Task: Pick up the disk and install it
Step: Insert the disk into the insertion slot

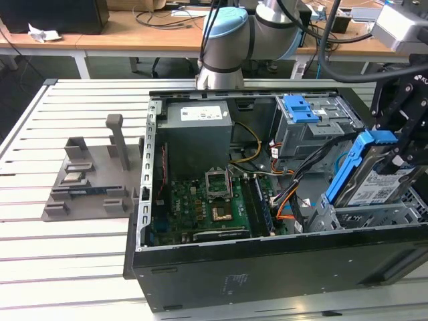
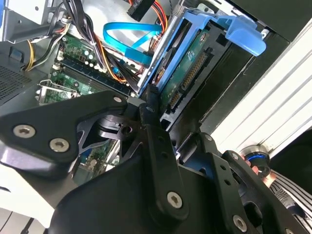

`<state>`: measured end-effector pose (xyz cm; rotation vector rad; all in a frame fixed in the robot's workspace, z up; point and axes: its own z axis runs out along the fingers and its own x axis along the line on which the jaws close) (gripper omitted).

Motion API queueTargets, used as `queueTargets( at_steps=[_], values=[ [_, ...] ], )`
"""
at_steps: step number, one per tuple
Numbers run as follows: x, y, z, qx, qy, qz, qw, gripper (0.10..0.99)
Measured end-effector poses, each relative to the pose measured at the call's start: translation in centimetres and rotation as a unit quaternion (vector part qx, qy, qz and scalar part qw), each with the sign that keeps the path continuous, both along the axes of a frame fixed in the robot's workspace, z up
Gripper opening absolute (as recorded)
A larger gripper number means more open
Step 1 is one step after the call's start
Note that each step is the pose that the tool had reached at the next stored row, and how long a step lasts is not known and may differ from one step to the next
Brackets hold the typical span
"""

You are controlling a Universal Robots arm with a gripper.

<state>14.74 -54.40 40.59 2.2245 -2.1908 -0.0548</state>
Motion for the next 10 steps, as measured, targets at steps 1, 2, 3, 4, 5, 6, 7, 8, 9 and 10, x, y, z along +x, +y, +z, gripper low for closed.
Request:
queueTargets(
  at_steps=[1, 2, 3, 4, 5, 6, 7, 8, 9, 10],
  values=[
    [0.00, 0.00, -0.17, 0.0000, 0.0000, 0.000, 1.0000, 0.365],
    [0.00, 0.00, -0.26, 0.0001, 0.0000, 0.000, 1.0000, 0.365],
    [0.00, 0.00, -0.38, 0.0000, 0.0000, 0.000, 1.0000, 0.365],
    [0.00, 0.00, -0.52, 0.0000, 0.0000, 0.000, 1.0000, 0.365],
    [0.00, 0.00, -0.60, 0.0000, 0.0000, 0.000, 1.0000, 0.365],
    [0.00, 0.00, -0.70, 0.0000, 0.0000, 0.000, 1.0000, 0.365],
    [0.00, 0.00, -0.79, 0.0000, 0.0000, 0.000, 1.0000, 0.365],
    [0.00, 0.00, -0.88, 0.0000, 0.0000, 0.000, 1.0000, 0.365],
    [0.00, 0.00, -0.94, 0.0000, 0.0000, 0.000, 1.0000, 0.365],
    [0.00, 0.00, -1.03, 0.0000, 0.0000, 0.000, 1.0000, 0.365]
  ],
)
